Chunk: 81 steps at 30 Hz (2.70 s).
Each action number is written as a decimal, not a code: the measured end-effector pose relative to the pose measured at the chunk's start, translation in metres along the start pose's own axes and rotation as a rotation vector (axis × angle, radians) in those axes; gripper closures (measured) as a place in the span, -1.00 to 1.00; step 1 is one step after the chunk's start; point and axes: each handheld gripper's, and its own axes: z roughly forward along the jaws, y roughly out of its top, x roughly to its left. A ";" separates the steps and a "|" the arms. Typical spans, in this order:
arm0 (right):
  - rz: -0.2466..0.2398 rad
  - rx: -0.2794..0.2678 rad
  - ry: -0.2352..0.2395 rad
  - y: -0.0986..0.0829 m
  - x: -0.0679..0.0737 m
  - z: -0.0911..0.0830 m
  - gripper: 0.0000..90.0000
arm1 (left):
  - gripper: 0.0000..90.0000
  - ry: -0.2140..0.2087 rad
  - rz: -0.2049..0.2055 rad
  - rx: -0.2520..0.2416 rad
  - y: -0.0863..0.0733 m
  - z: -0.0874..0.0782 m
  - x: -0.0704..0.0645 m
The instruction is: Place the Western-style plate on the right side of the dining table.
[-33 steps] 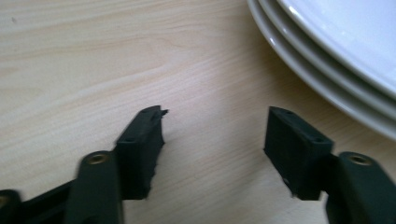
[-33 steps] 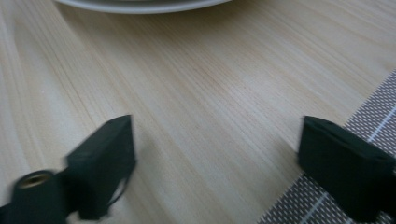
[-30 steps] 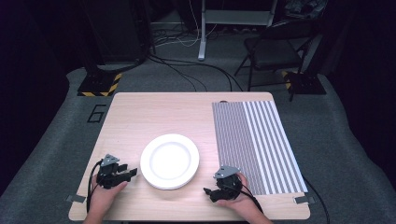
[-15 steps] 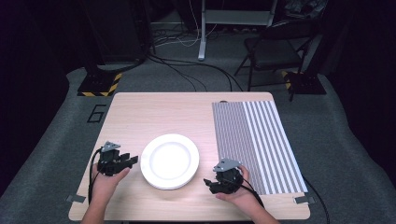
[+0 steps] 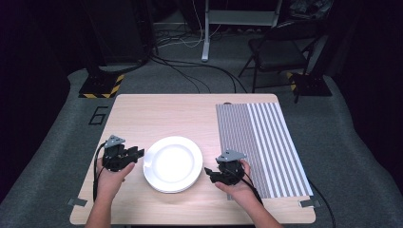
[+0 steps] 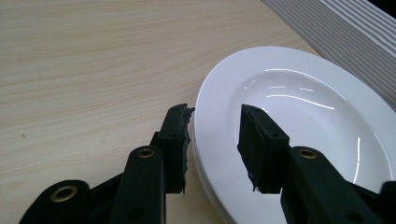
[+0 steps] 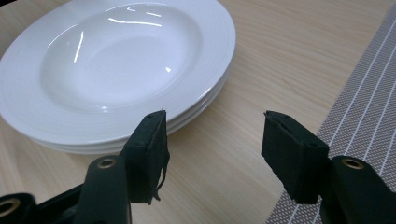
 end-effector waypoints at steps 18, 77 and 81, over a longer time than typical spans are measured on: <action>0.076 -0.008 -0.020 -0.012 -0.016 -0.003 0.00 | 0.68 -0.030 -0.165 0.058 -0.021 0.015 0.011; 0.290 0.016 0.021 0.016 0.014 0.055 0.03 | 0.82 -0.046 -0.167 0.090 -0.030 0.020 0.006; 0.304 0.012 0.012 0.017 0.015 0.054 0.03 | 0.82 -0.048 -0.163 0.087 -0.030 0.020 0.006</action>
